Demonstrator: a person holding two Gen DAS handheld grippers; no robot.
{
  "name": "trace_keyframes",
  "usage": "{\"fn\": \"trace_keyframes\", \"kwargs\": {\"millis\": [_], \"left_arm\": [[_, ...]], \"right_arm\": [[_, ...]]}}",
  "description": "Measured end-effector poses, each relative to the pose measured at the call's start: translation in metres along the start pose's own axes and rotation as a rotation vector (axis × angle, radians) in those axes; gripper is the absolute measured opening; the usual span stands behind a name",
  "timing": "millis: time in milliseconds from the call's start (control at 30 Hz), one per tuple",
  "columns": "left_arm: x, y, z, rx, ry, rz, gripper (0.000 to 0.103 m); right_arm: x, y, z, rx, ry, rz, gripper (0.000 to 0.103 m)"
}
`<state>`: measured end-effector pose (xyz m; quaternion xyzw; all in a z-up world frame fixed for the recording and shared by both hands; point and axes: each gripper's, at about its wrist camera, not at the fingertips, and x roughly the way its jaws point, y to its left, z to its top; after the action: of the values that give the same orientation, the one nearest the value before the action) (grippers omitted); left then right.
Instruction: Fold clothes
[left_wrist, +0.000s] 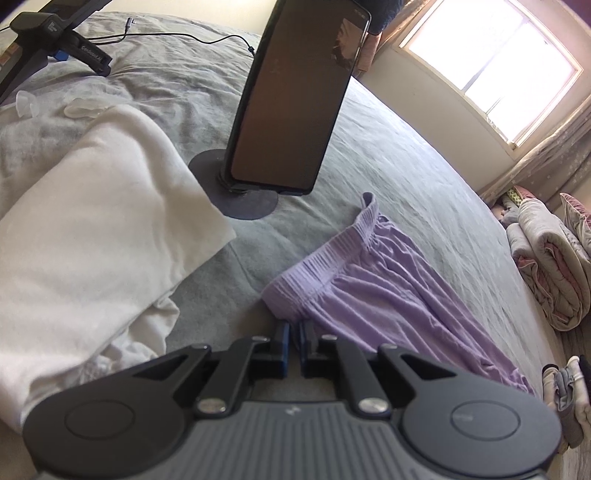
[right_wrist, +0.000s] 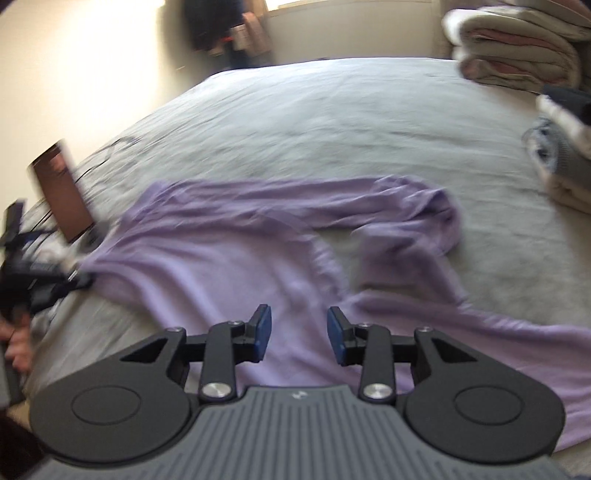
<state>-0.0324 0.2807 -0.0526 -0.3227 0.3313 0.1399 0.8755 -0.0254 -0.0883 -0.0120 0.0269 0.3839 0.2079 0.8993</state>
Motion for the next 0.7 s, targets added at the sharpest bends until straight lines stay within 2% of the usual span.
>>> {"fn": "trace_keyframes", "kwargs": {"millis": [100,200,333,367,433,467,567,700], "left_arm": [[0.000,-0.002,0.000,0.011,-0.004,0.003,0.001],[-0.002,-0.004,0.000,0.027,-0.013,0.009,0.001],[-0.008,-0.008,0.001,0.080,-0.029,0.033,0.000],[-0.010,-0.008,0.001,0.094,-0.034,0.038,0.000],[-0.014,-0.009,0.004,0.117,-0.044,0.039,0.000],[-0.016,-0.009,0.005,0.126,-0.049,0.037,0.000],[-0.025,-0.009,0.009,0.172,-0.054,0.039,0.000],[-0.032,0.000,0.016,0.189,-0.019,0.033,0.000]], "right_arm": [[0.002,0.023,-0.015,-0.107,0.024,0.078,0.038],[0.010,0.043,-0.027,-0.238,0.049,0.092,0.038],[0.028,0.052,-0.036,-0.328,0.071,0.025,0.038],[0.031,0.052,-0.037,-0.338,0.067,0.011,0.034],[0.032,0.056,-0.038,-0.368,0.054,-0.015,0.018],[0.033,0.057,-0.038,-0.380,0.051,-0.029,0.002],[0.032,0.061,-0.034,-0.399,0.057,-0.070,0.000],[0.022,0.063,-0.032,-0.376,0.080,-0.051,0.000]]}}
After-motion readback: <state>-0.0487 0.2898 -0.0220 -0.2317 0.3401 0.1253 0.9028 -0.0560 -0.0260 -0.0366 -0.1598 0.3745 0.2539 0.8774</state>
